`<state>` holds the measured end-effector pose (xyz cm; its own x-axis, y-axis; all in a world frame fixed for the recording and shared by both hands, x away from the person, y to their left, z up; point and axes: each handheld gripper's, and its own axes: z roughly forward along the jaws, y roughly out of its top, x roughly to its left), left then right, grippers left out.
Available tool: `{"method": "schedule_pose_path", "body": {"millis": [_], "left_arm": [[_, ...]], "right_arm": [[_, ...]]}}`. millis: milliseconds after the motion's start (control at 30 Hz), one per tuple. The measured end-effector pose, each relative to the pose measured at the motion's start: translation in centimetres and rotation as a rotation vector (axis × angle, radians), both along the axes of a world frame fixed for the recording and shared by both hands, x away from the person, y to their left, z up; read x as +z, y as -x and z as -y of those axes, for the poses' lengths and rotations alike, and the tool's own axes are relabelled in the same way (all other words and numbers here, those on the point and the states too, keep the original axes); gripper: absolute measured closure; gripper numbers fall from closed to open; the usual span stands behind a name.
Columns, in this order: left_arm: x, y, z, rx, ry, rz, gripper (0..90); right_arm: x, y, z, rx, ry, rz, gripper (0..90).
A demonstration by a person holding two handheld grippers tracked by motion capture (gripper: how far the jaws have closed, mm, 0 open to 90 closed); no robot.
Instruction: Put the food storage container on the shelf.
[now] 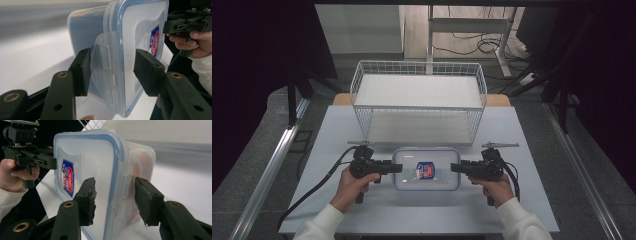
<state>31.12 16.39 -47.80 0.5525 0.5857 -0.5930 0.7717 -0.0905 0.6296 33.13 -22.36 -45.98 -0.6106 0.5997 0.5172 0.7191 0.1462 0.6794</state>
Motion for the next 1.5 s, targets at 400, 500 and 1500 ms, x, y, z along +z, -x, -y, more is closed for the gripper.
{"method": "schedule_pose_path", "body": {"millis": [400,500,1500], "left_arm": [[0.3,-3.9,-0.6,-0.015,-0.007,0.046,48.5],[0.2,-5.1,-1.1,-0.008,-0.004,0.056,48.5],[-2.3,-10.4,-2.5,0.042,0.040,-0.002,48.1]], "right_arm": [[0.3,-3.2,-0.7,-0.001,0.018,0.048,52.1],[0.6,-4.4,-1.1,-0.003,0.023,0.064,52.2],[-2.4,-9.8,-2.8,-0.085,-0.018,0.029,51.1]]}}
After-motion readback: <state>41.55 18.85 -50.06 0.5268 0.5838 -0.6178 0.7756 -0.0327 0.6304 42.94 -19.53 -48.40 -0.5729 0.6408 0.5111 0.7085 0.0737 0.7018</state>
